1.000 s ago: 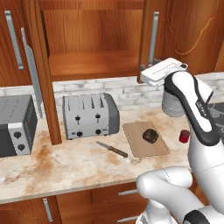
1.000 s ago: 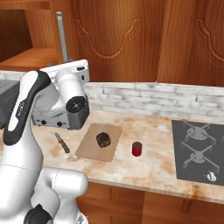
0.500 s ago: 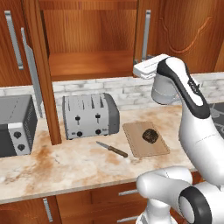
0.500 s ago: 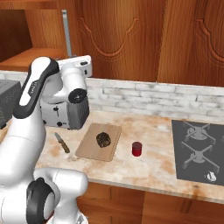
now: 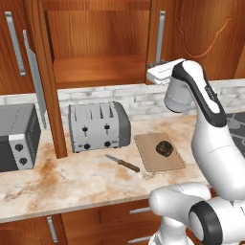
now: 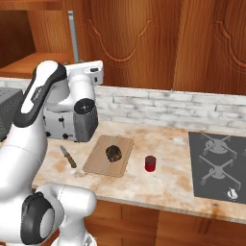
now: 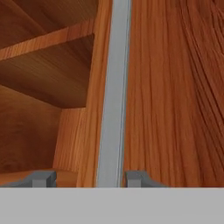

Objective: Pick the bread, place it on the cutting board, pick the jam, place it on the counter, and close the cabinet.

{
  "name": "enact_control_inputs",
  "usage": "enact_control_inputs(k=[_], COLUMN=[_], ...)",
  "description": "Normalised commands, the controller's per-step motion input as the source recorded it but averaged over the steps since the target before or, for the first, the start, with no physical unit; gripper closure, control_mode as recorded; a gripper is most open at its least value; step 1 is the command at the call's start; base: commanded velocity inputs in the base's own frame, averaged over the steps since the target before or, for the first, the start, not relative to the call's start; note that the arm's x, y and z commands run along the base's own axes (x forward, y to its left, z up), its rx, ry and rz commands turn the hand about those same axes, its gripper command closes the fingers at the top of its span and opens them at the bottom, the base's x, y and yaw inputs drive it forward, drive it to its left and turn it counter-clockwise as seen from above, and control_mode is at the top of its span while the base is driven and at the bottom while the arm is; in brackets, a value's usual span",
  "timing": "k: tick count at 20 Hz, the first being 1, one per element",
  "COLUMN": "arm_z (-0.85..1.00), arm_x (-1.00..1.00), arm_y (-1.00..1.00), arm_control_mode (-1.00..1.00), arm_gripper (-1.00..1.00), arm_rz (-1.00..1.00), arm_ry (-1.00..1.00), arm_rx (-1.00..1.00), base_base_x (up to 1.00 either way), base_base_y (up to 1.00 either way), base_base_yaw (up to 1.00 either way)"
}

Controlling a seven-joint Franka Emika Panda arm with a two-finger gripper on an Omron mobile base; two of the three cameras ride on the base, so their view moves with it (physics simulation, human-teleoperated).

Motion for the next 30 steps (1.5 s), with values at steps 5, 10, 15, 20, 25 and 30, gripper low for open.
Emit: enact_control_inputs(k=[5, 10, 15, 20, 25, 30], arm_z=[0.03, 0.12, 0.20, 0.23, 0.17, 0.18], arm_x=[-0.11, -0.55, -0.67, -0.66, -0.70, -0.73], arm_y=[0.13, 0.05, 0.00, 0.01, 0.08, 0.33], arm_control_mode=[-1.00, -1.00, -1.00, -1.00, -1.00, -1.00], arm_gripper=[-1.00, -1.00, -1.00, -1.00, -1.00, -1.00], arm_rz=[-0.02, -0.04, -0.08, -0.10, -0.11, -0.13], arm_ry=[0.00, 0.00, 0.00, 0.00, 0.00, 0.01], arm_rx=[0.00, 0.00, 0.00, 0.00, 0.00, 0.00], base_base_x=[0.00, 0.00, 0.00, 0.00, 0.00, 0.00], base_base_y=[0.00, 0.00, 0.00, 0.00, 0.00, 0.00], base_base_yaw=[0.00, 0.00, 0.00, 0.00, 0.00, 0.00])
